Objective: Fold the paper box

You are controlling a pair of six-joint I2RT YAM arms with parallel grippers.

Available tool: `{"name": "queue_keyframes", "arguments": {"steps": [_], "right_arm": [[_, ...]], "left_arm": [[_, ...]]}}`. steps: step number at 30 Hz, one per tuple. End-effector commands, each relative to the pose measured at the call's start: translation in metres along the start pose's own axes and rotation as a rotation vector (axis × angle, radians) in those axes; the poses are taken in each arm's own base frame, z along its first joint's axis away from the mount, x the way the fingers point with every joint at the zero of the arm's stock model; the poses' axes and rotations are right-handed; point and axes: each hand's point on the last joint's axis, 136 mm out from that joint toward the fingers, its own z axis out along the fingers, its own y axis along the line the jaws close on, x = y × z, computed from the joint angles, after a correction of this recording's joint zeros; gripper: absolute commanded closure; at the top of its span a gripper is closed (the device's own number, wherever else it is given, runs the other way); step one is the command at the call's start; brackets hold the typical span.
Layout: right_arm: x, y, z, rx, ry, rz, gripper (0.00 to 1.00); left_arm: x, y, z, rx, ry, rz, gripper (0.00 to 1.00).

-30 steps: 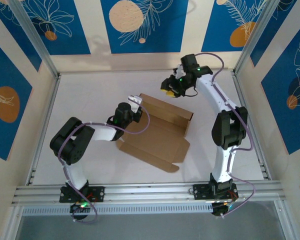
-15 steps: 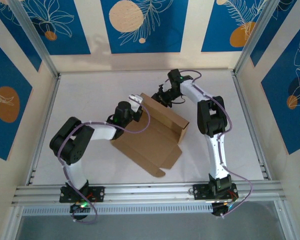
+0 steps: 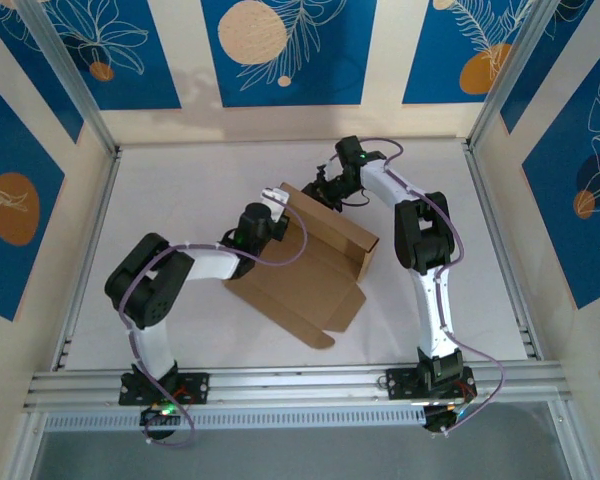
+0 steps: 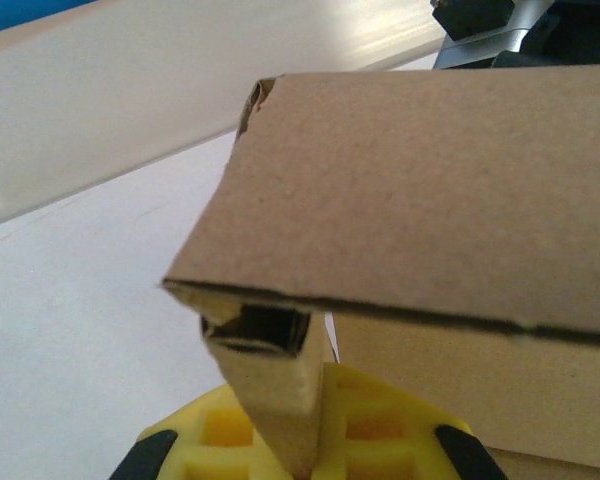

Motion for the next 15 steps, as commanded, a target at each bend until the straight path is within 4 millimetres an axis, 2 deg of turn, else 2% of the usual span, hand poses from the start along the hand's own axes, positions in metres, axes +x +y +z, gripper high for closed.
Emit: {"name": "queue_keyframes", "arguments": {"steps": [1,4,5,9,12,15], "right_arm": [[0.049,0.043,0.009,-0.096,0.156,-0.007,0.69],[0.034,0.032,-0.014,-0.037,0.065,0.007,0.61],[0.03,0.031,-0.025,-0.023,0.03,0.009,0.59],[0.011,0.027,-0.08,0.062,-0.137,-0.008,0.5],[0.006,0.033,-0.117,0.118,-0.239,-0.053,0.45],[0.008,0.039,-0.151,0.255,-0.338,-0.146,0.4]], "left_arm": [[-0.005,0.0,0.008,-0.039,-0.016,-0.007,1.0],[-0.005,0.006,0.004,-0.059,-0.024,0.0,1.0],[-0.005,0.008,0.002,-0.063,-0.026,0.0,0.95],[-0.007,0.006,-0.007,-0.015,-0.053,-0.008,0.54],[-0.013,0.006,-0.015,0.011,-0.076,-0.025,0.37],[-0.023,0.01,-0.027,0.015,-0.104,-0.041,0.21]]}}
